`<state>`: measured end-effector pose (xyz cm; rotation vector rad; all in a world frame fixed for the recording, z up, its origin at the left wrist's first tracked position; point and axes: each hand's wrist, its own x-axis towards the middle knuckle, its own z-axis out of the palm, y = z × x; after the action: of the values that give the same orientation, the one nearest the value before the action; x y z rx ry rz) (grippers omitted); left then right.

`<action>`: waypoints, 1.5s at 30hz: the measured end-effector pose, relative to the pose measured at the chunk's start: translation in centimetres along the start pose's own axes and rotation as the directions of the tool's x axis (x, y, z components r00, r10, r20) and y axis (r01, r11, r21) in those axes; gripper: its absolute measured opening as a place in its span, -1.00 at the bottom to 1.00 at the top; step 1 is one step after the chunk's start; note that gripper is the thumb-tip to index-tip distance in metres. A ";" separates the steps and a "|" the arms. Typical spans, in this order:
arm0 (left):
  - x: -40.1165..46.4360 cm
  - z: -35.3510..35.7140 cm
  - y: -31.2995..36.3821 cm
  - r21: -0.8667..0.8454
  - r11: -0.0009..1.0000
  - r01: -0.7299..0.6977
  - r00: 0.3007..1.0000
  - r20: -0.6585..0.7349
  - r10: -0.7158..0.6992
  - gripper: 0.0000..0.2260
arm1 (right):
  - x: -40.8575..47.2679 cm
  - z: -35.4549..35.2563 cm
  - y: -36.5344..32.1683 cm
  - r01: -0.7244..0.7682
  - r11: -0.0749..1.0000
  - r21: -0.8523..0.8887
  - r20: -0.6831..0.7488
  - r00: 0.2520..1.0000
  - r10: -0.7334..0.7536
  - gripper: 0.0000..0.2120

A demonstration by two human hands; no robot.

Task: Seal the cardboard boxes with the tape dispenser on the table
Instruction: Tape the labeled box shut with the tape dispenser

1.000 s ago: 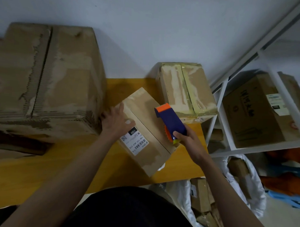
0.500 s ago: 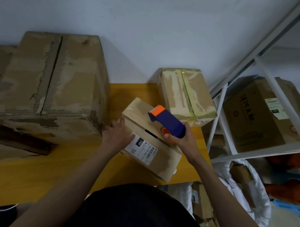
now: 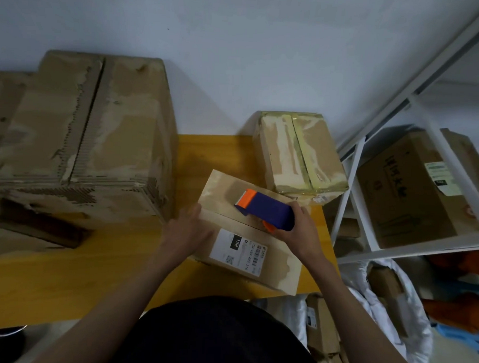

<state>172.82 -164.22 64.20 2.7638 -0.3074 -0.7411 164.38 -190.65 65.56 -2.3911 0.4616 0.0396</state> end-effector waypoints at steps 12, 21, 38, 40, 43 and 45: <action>0.8 -3.0 2.9 -0.828 0.560 -0.040 0.998 -0.009 0.057 -0.66 | -0.7 -0.3 -1.5 0.174 0.967 0.185 -0.039 0.985 -0.169 -0.45; 0.6 -4.4 3.2 -0.936 0.351 -0.010 0.996 0.022 0.089 -0.72 | -0.8 -0.7 -2.9 0.251 0.935 0.252 -0.049 0.968 -0.246 -0.50; -0.4 -5.8 2.6 -0.948 0.317 0.014 0.998 0.032 0.051 -0.70 | -0.2 0.3 -4.4 0.280 0.934 0.220 -0.039 0.960 -0.278 -0.55; -0.5 -5.7 2.4 -0.952 0.305 0.037 0.998 0.052 0.040 -0.66 | -0.2 0.6 -4.8 0.284 0.931 0.231 -0.021 0.958 -0.287 -0.57; -0.6 -4.9 2.3 -0.953 0.297 0.065 0.997 0.071 0.010 -0.63 | -0.2 0.9 -5.5 0.298 0.916 0.269 0.001 0.951 -0.310 -0.57; -0.4 -4.6 1.9 -0.977 0.181 0.113 0.994 0.110 -0.025 -0.64 | 0.0 0.6 -5.6 0.297 0.912 0.283 -0.006 0.951 -0.308 -0.56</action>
<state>174.57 -165.01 68.81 1.4357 0.2678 -0.6746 166.29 -186.35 68.62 -2.1499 0.0655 -0.1118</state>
